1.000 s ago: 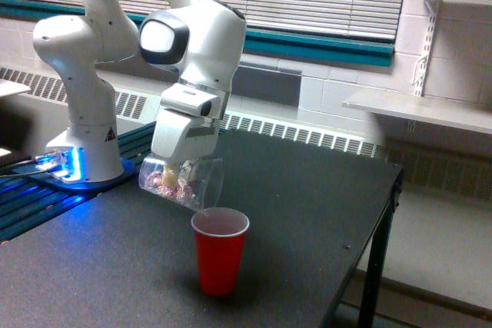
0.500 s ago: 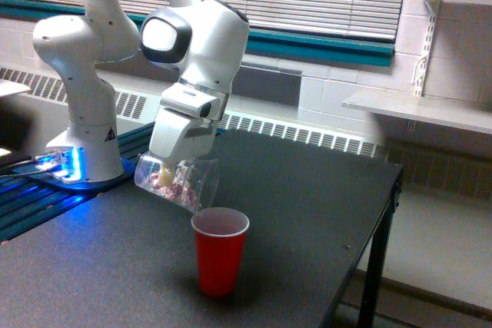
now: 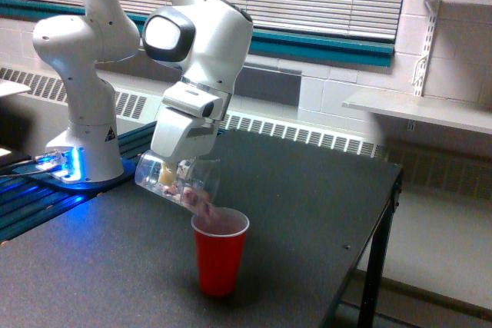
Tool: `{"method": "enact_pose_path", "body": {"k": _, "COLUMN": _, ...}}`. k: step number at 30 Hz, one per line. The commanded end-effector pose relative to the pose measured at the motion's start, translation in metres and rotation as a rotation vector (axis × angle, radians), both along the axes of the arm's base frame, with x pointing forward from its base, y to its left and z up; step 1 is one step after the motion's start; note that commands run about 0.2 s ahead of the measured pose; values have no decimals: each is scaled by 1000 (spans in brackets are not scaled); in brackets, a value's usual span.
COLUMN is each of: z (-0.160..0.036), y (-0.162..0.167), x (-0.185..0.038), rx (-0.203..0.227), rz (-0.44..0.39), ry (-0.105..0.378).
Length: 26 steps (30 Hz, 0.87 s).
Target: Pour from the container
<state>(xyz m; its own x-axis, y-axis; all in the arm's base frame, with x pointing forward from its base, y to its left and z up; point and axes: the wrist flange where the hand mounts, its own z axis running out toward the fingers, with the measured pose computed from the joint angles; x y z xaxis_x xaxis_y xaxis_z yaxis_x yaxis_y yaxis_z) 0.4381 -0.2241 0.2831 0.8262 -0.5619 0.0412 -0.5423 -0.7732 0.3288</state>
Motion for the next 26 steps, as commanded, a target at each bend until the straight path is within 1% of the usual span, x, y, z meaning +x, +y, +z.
{"method": "enact_pose_path", "body": {"k": 1, "z": -1, "y": 8, "x": 5, "rx": -1, "rz": 37, "ry": 23}}
{"method": "enact_pose_path", "body": {"k": 8, "z": -4, "y": 13, "x": 2, "rx": 7, "rz": 43, "ry": 37}}
{"method": "enact_pose_path", "body": {"k": 16, "z": -1, "y": 15, "x": -2, "rx": 14, "rz": 46, "ry": 29}}
{"method": "enact_pose_path", "body": {"k": 20, "z": 2, "y": 17, "x": -4, "rx": 21, "rz": 43, "ry": 14}}
{"method": "enact_pose_path", "body": {"k": 23, "z": 4, "y": 19, "x": -4, "rx": 30, "rz": 38, "ry": -19}}
{"method": "enact_pose_path", "body": {"k": 26, "z": 5, "y": 20, "x": -6, "rx": 38, "rz": 39, "ry": -40}}
